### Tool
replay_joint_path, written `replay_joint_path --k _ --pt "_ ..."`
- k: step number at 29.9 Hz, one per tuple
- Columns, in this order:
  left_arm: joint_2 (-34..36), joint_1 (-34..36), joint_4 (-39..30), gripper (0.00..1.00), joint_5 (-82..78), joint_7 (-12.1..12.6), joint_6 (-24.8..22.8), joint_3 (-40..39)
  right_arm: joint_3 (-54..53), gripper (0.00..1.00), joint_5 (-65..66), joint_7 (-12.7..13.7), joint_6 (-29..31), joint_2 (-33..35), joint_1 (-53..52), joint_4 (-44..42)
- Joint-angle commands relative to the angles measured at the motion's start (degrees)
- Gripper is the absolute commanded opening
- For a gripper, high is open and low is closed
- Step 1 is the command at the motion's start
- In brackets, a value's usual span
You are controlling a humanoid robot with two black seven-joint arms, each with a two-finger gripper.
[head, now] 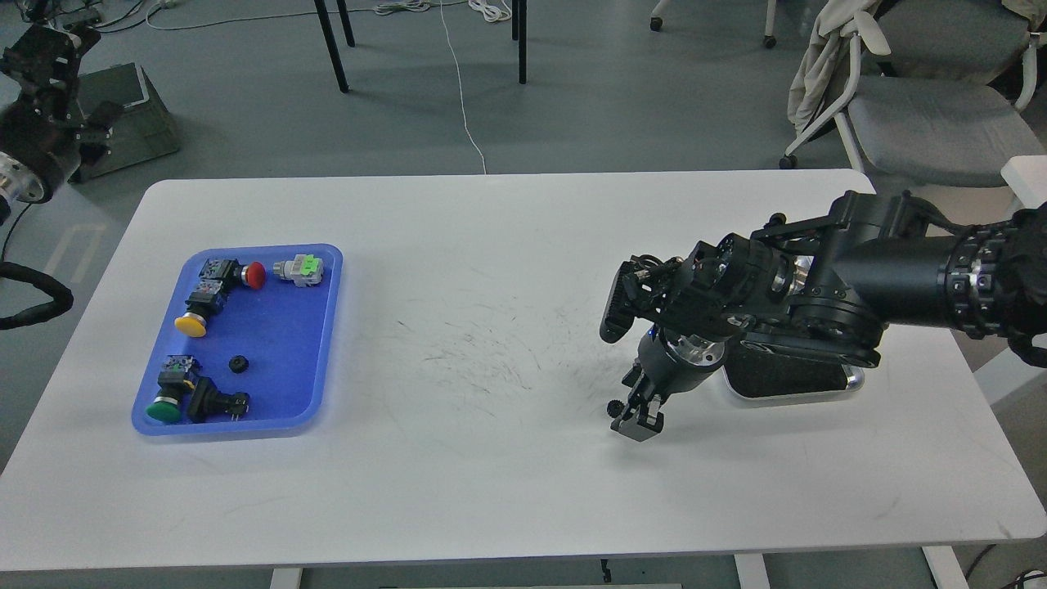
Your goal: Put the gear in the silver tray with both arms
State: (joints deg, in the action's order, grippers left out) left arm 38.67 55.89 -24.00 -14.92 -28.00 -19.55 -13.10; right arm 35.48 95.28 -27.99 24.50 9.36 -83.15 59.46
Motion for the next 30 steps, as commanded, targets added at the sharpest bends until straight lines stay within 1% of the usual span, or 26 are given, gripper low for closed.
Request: replay_joint_path --k 1,5,13,16,22,29,30 --pt "0.3 0.0 0.0 0.98 0.3 0.0 -0.1 0.0 0.0 0.61 0.0 0.0 0.0 -0.5 0.0 -0.1" --pt "0.4 0.0 0.0 0.98 0.4 0.0 -0.1 0.0 0.0 0.54 0.0 0.0 0.0 -1.1 0.2 -0.3" --pt "0.3 0.0 0.0 0.98 0.5 0.0 -0.1 0.0 0.0 0.44 0.0 0.0 0.0 -1.9 0.2 -1.4" --pt "0.4 0.0 0.0 0.98 0.5 0.0 -0.1 0.0 0.1 0.42 0.0 0.0 0.0 -1.9 0.2 -1.4" --pt "0.4 0.0 0.0 0.98 0.5 0.0 -0.1 0.0 0.4 0.36 0.4 0.0 0.1 -1.9 0.3 -1.4" --pt "0.4 0.0 0.0 0.98 0.5 0.0 -0.1 0.0 0.7 0.33 0.8 0.0 0.1 -1.9 0.3 -1.4" --pt "0.4 -0.1 0.0 0.98 0.5 0.0 -0.1 0.0 0.7 0.31 0.8 0.0 0.1 -1.9 0.3 -1.4"
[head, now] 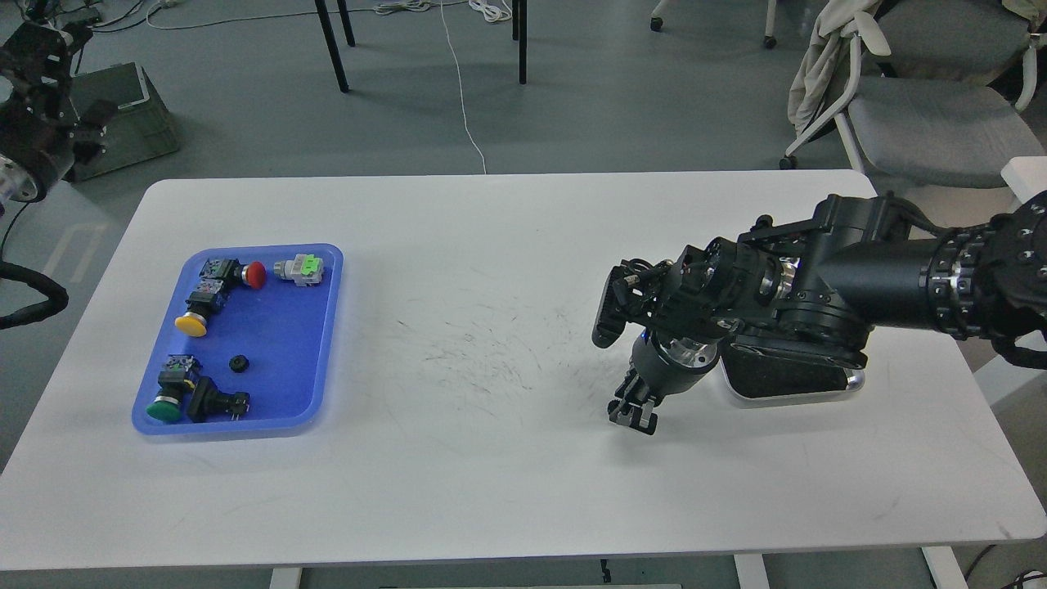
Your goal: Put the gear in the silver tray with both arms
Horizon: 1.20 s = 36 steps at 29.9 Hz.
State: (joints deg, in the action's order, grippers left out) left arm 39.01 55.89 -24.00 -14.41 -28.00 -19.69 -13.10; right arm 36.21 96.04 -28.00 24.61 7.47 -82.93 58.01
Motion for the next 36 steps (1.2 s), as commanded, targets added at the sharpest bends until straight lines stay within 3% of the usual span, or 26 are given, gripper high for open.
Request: replay_joint_path --k 1,21,24,28,36 --pt "0.1 0.0 0.0 0.98 0.0 0.0 -0.1 0.0 0.0 0.30 0.0 0.0 0.0 0.0 0.0 0.0" --pt "0.4 0.0 -0.1 0.98 0.0 0.0 -0.1 0.0 0.1 0.11 0.0 0.0 -0.1 0.0 -2.4 0.1" --pt "0.5 0.0 -0.1 0.98 0.0 0.0 -0.1 0.0 -0.2 0.04 -0.2 0.0 -0.1 3.1 -4.6 0.4" --pt "0.4 0.0 -0.1 0.98 0.0 0.0 0.0 -0.1 -0.3 0.03 -0.2 0.0 -0.2 6.0 -5.6 0.2" --pt "0.4 0.0 -0.3 0.98 0.0 0.0 0.0 -0.2 -0.8 0.03 -0.2 0.0 -0.4 18.9 -6.5 1.0"
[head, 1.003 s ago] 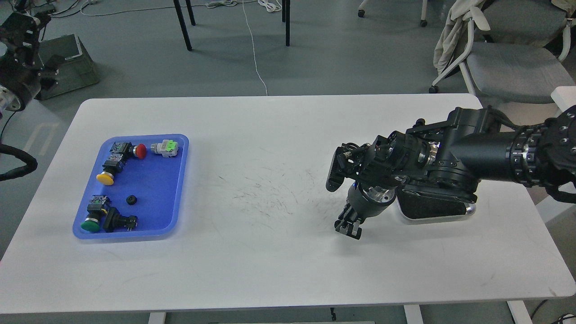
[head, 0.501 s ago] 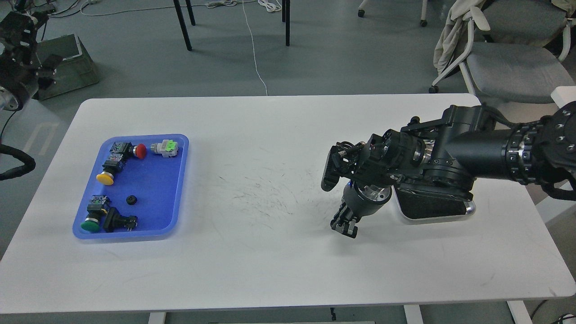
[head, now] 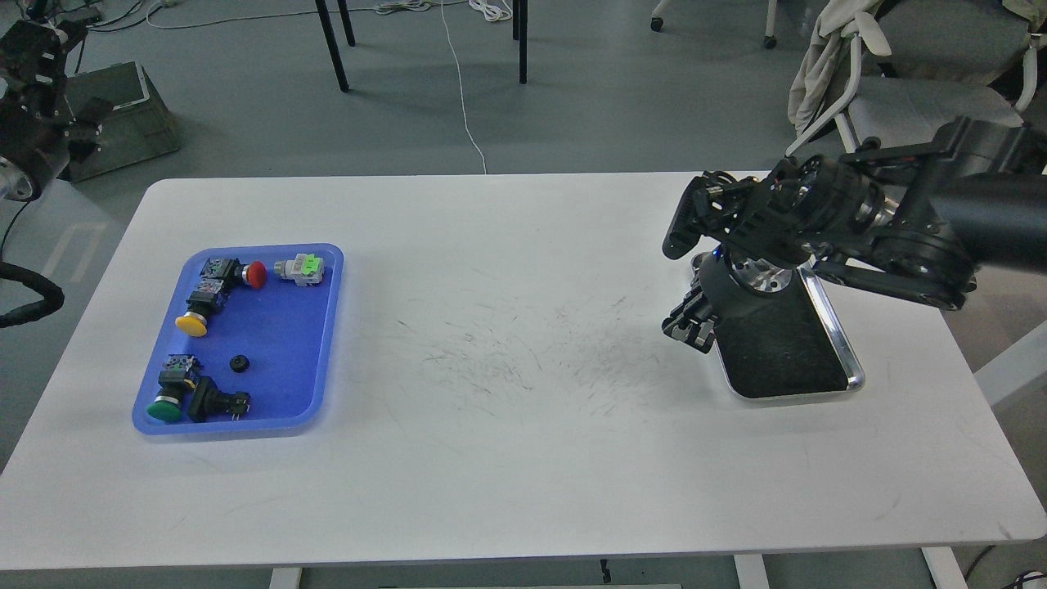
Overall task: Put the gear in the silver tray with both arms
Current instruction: 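Move the gear over the silver tray and open the right gripper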
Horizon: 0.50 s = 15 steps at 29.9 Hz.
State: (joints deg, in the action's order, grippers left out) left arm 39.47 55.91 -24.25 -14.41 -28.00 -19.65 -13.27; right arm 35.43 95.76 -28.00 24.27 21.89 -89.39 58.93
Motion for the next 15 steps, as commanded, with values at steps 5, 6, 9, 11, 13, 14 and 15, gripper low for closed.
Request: replay_joint_path --k 5,6,9,11,13,14,15 --pt "-0.2 0.1 0.0 0.98 -0.1 0.0 0.0 0.0 0.1 0.02 -0.1 0.0 -2.0 10.6 1.2 0.1" --pt "-0.3 0.1 0.0 0.98 0.0 0.0 0.0 0.0 0.3 0.02 0.0 0.0 -2.2 11.7 1.8 0.0" --pt "-0.3 0.2 0.0 0.98 -0.1 0.0 0.1 0.0 0.3 0.02 0.2 0.0 -2.6 13.7 4.7 -0.9" --pt "-0.3 0.2 -0.1 0.98 0.0 0.0 0.0 0.0 0.3 0.02 0.2 0.0 -4.0 14.2 6.1 -2.0" --pt "-0.3 0.2 -0.1 0.98 0.0 0.0 0.0 0.0 0.3 0.02 0.2 0.0 -5.1 14.2 7.7 -2.7" --pt "-0.3 0.2 -0.1 0.98 0.0 0.0 0.0 0.0 0.3 0.02 0.1 0.0 -5.3 14.4 8.0 -2.1" --pt "-0.3 0.2 -0.1 0.98 0.0 0.0 0.0 0.0 0.3 0.02 0.1 0.0 -5.5 14.5 8.0 -1.9"
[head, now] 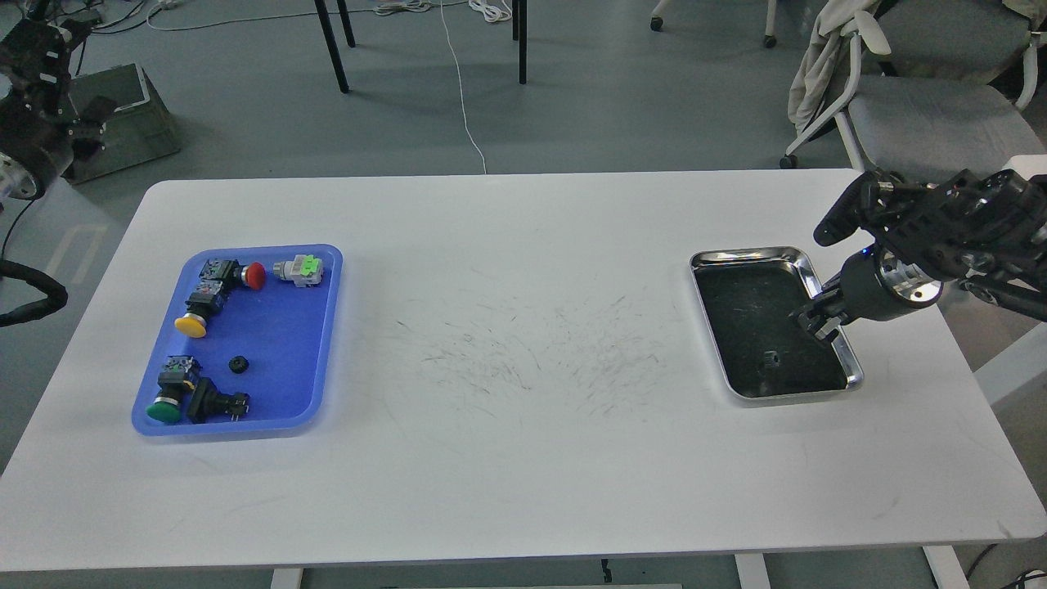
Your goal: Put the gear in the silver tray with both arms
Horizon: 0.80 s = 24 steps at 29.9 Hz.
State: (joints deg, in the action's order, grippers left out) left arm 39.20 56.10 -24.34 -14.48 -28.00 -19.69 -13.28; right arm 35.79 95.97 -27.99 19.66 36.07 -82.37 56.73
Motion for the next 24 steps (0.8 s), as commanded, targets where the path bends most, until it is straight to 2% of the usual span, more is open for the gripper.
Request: replay_joint_path --k 1,3,9,13,16,19,24 --pt "0.1 0.0 -0.1 0.98 0.0 0.0 0.0 0.0 -0.1 0.02 0.0 0.0 -1.1 0.5 1.0 0.4" --pt "0.0 0.0 -0.3 0.98 0.0 0.0 0.1 0.0 -0.2 0.03 -0.1 0.0 -1.2 0.5 1.0 0.3" --pt "0.1 0.0 -0.3 0.98 0.0 0.0 0.2 0.0 -1.9 0.20 -0.3 0.0 -1.5 0.0 0.5 0.7" --pt "0.2 0.0 -0.3 0.98 0.0 0.0 0.2 0.0 -5.5 0.42 -0.9 0.0 -1.5 0.1 0.5 1.0" --pt "0.3 0.1 -0.3 0.98 0.0 0.0 0.1 0.2 -12.1 0.47 -1.5 0.0 -1.1 0.3 0.9 0.9" --pt "0.6 -0.1 -0.5 0.98 -0.1 0.0 -0.2 0.2 -16.9 0.61 -2.4 0.0 -1.0 0.4 1.5 0.8" --pt "2.5 -0.3 -1.3 0.99 -0.2 0.0 -4.6 0.7 -22.3 0.69 -8.1 0.0 -1.6 0.4 3.1 0.0"
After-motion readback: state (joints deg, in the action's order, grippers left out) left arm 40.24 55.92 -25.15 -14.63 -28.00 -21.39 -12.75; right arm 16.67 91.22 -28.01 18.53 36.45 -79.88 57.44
